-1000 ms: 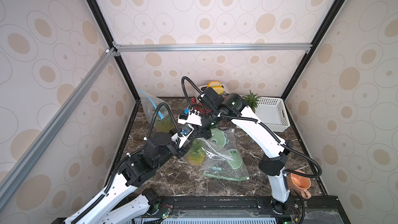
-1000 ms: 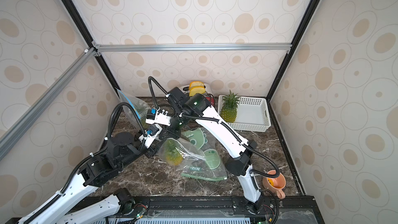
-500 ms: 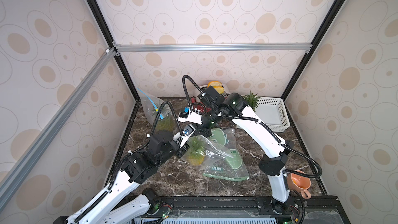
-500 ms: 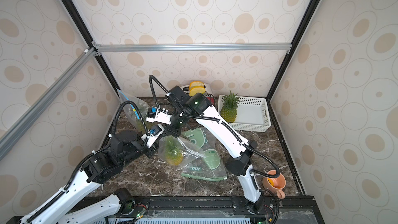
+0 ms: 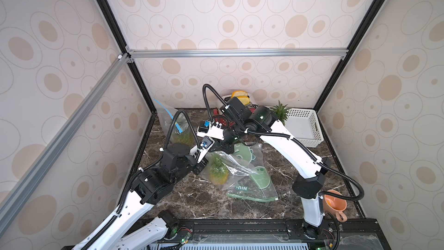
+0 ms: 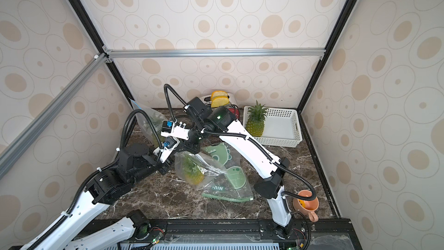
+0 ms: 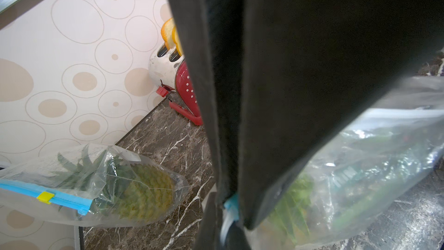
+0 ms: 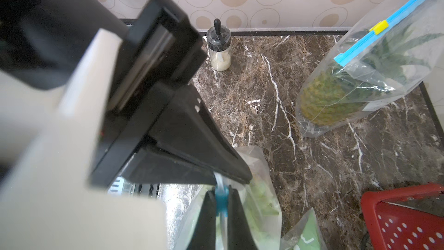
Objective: Open the zip-top bag and take out the pineapple
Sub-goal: Unzip the zipper on the zipper food storage bag.
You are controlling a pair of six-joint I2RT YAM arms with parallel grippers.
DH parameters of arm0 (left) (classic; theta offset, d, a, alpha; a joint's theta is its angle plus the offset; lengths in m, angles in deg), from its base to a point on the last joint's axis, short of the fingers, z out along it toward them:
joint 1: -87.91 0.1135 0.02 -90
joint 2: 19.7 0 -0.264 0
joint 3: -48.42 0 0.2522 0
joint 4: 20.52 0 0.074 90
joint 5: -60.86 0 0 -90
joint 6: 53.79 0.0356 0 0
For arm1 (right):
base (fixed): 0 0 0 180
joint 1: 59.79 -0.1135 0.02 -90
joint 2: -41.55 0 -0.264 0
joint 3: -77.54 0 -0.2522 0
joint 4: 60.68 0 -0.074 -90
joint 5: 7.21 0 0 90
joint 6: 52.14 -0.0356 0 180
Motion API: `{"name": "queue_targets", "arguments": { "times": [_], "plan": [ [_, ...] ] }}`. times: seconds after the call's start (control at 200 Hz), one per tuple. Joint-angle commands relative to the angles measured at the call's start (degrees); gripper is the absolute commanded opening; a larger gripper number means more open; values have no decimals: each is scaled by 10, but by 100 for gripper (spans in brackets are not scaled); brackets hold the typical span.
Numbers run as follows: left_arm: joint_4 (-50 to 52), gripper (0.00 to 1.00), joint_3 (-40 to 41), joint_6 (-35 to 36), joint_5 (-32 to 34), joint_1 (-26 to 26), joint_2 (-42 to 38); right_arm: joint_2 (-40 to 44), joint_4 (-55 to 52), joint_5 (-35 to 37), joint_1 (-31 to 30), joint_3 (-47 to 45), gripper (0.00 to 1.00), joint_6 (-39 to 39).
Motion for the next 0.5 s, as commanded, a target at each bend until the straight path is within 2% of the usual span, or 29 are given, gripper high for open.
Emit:
{"name": "queue_targets", "arguments": {
  "times": [0.0,0.31,0.496],
  "plan": [
    [1,0,-61,-1,62,17,-34,17,-86,48,6,-23,0,11],
    [62,0,-85,-5,112,18,-62,45,-99,97,19,-49,0,7],
    [61,0,-79,-14,150,17,-80,114,-75,136,39,-155,0,-12]
  ]
}}
